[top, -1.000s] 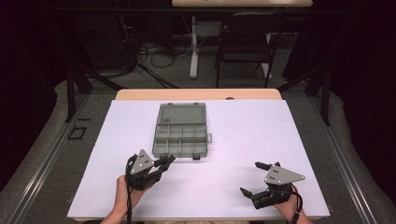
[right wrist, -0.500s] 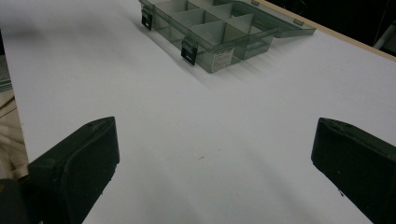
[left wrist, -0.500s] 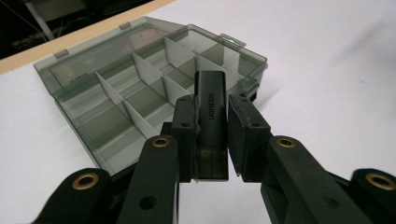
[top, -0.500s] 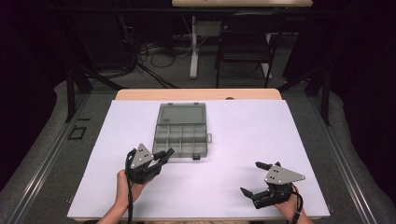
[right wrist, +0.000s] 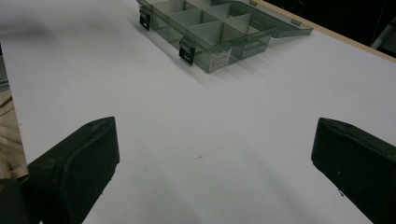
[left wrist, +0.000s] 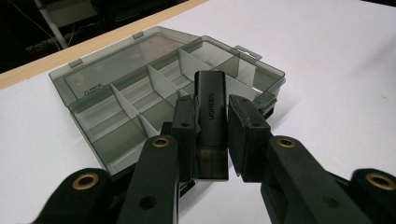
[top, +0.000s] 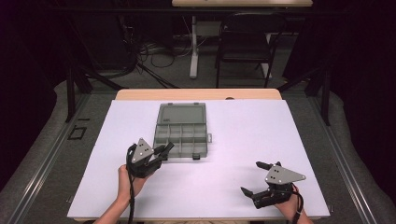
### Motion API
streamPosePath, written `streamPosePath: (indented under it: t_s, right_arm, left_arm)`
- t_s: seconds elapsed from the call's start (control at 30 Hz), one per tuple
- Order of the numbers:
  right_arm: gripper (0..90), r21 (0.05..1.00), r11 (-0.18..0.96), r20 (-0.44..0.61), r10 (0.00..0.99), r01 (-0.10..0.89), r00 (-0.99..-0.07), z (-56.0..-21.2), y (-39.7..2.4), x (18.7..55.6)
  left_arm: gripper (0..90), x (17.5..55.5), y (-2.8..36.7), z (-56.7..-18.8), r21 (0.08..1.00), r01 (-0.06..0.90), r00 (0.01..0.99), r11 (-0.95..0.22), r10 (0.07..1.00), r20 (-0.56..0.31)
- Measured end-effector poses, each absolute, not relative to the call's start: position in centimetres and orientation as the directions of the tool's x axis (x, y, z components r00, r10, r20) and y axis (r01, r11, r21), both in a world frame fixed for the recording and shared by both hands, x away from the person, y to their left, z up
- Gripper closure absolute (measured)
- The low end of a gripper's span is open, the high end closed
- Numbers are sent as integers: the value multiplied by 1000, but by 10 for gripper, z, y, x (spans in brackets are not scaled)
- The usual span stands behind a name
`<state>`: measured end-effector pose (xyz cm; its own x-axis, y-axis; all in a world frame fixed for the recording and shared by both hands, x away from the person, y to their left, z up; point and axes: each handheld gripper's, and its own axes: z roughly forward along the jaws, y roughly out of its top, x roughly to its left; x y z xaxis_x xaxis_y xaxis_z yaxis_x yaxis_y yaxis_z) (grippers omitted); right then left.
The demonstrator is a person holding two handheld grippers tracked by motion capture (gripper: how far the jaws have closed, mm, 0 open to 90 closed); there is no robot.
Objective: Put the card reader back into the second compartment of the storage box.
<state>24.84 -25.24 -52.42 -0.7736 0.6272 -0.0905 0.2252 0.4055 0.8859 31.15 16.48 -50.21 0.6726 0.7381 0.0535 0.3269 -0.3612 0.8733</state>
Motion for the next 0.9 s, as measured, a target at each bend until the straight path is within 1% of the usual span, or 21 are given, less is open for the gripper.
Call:
streamPosePath:
  t_s: [0.9]
  right_arm:
    - [5, 885, 405, -88, 629, 229, -772, -524, -253, 249]
  left_arm:
    - [738, 339, 160, -502, 876, 340, 637, -342, 769, 53]
